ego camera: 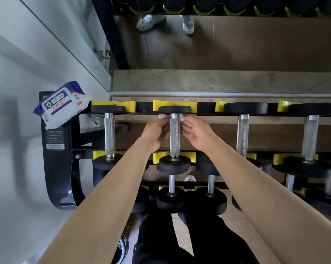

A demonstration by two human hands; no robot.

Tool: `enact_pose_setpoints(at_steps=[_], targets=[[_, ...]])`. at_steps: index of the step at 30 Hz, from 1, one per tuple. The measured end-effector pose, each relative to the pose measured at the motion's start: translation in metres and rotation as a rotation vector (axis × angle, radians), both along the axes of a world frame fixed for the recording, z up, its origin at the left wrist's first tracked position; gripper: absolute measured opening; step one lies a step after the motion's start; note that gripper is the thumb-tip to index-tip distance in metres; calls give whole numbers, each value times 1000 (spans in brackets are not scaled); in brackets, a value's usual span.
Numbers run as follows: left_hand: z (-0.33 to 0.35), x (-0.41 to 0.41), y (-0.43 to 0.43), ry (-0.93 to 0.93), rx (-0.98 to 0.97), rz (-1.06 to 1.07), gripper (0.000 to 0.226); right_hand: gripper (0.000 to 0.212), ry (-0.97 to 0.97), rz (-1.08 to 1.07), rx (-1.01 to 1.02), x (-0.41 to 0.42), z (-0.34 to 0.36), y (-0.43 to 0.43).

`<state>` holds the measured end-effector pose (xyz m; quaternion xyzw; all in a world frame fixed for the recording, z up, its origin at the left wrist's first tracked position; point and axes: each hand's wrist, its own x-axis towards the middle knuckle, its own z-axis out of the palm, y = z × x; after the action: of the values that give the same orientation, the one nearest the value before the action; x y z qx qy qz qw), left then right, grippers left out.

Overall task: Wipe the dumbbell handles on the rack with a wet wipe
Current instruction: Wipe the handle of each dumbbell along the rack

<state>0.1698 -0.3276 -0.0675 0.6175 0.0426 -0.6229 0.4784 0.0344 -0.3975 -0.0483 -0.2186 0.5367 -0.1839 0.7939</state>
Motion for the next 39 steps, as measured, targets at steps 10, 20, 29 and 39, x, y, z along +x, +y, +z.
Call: enact_pose_setpoints(at_steps=[10,20,29,39], targets=[[18,-13,14,-362,-134,142,3,12,244,-66,-131,2,2,8],[12,-7,16,-349,-109,138,12,9,364,-81,-290,-2,2,16],[9,-22,15,-398,-97,55,16,5,373,-93,-263,-24,-1,9],[3,-21,47,-414,43,113,18,12,460,239,-334,-21,-11,26]])
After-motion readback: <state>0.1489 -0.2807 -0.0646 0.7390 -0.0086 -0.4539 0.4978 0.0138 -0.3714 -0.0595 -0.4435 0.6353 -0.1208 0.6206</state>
